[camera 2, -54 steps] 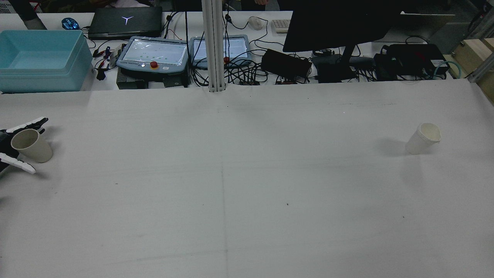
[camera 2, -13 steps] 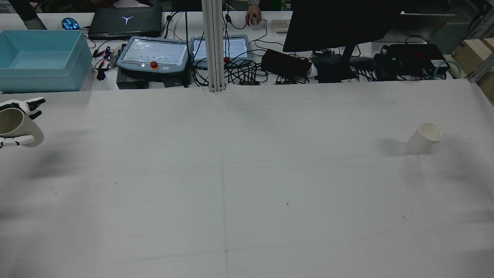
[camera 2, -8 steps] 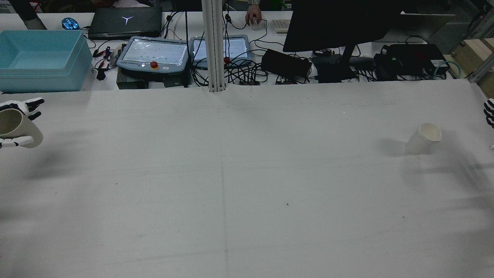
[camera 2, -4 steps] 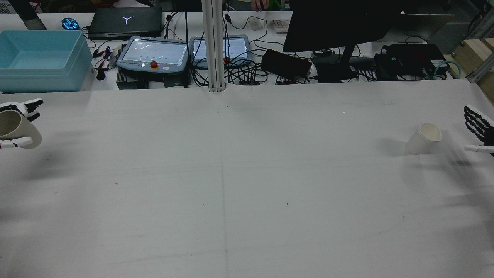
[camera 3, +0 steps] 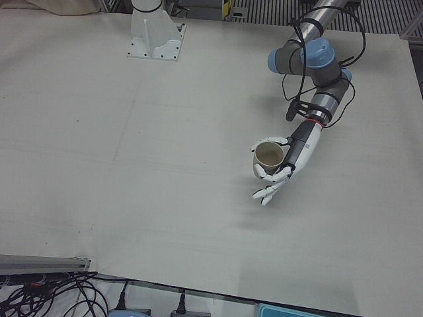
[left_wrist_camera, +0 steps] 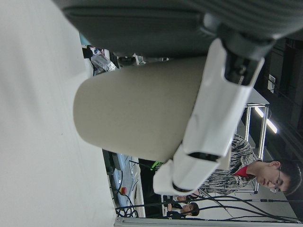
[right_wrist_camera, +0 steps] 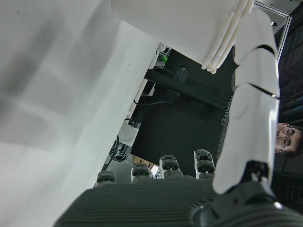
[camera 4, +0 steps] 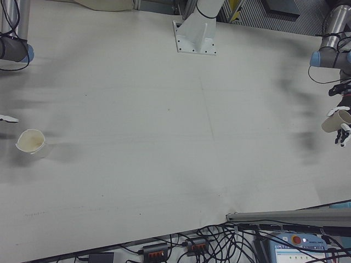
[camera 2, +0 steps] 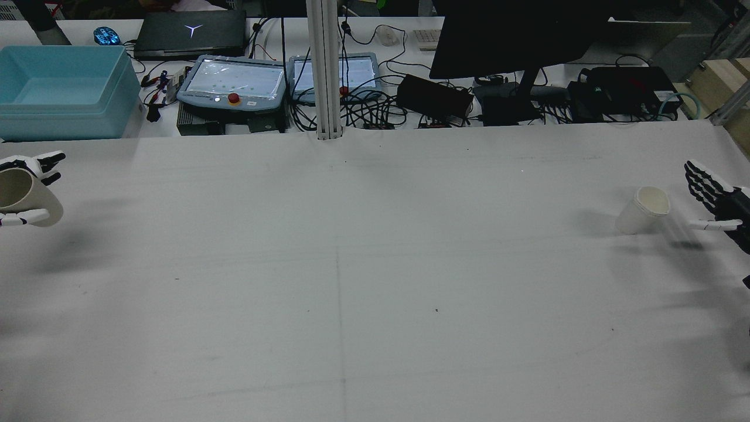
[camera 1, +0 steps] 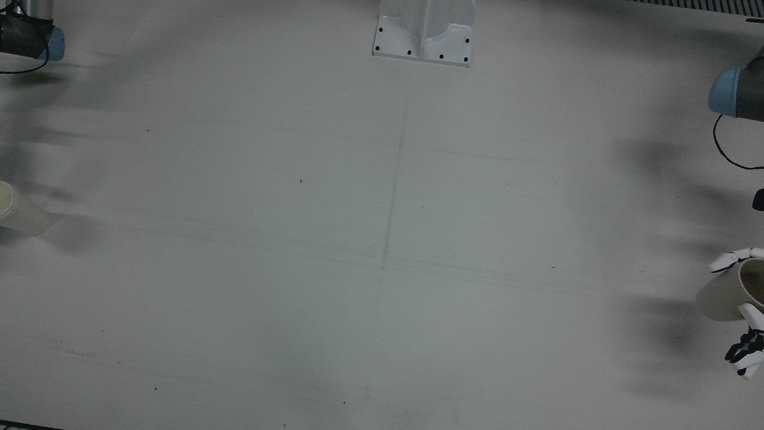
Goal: Pour water
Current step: 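Reach the right hand to the white paper cup and grasp it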
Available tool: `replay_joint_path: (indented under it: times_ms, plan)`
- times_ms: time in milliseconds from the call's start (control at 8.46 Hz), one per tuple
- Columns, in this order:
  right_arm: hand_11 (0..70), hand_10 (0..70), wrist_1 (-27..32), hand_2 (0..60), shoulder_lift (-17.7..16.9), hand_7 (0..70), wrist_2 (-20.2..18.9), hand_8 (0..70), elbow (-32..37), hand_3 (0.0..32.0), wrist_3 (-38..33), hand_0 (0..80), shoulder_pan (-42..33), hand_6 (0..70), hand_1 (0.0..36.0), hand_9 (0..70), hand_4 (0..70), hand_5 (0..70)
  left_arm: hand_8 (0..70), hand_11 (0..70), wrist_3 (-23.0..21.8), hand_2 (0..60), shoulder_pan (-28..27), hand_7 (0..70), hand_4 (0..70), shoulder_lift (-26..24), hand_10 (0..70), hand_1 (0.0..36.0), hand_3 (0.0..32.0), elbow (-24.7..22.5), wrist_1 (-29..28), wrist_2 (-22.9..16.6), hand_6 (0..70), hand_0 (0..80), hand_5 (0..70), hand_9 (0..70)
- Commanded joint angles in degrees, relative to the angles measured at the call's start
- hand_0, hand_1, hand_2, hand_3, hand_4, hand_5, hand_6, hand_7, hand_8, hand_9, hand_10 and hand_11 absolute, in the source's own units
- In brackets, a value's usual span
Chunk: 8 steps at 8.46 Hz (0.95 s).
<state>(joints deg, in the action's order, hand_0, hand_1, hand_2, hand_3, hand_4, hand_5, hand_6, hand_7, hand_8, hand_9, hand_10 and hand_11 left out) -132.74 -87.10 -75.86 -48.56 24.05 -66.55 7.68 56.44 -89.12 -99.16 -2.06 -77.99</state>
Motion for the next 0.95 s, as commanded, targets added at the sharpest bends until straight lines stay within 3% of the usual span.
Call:
replay_joint_path:
  times_ms: [0,236,827]
  plan:
    - [0.0,0.0,-0.06,9.1,0.17,0.6,0.98,4.8,-0.04,0.0,0.03,56.2,1.34,11.3,24.4,3.2,0.0,8.3,11.3,13.5,-0.03,60.0,0.16,13.7,33.4,0.09,6.2,36.0,0.0,-0.16,-0.22,-0.06,19.1,80.0,70.0,5.4]
    - [0.0,0.0,-0.06,9.2,0.26,1.2,3.60,4.8,-0.13,0.0,0.03,56.1,4.22,11.5,24.4,3.2,0.0,8.3,11.2,13.4,-0.03,60.0,0.07,13.6,33.5,0.00,6.2,36.0,0.0,-0.42,-0.05,-0.06,19.0,80.0,70.0,5.3]
    - [0.0,0.0,-0.24,10.2,1.05,4.2,3.79,3.3,-1.00,0.0,0.03,58.1,6.61,12.8,26.1,0.3,0.0,8.7,11.1,13.4,-0.03,60.0,-0.01,13.6,33.2,0.00,6.1,36.0,0.0,-0.68,0.30,0.03,18.8,80.0,70.0,5.3]
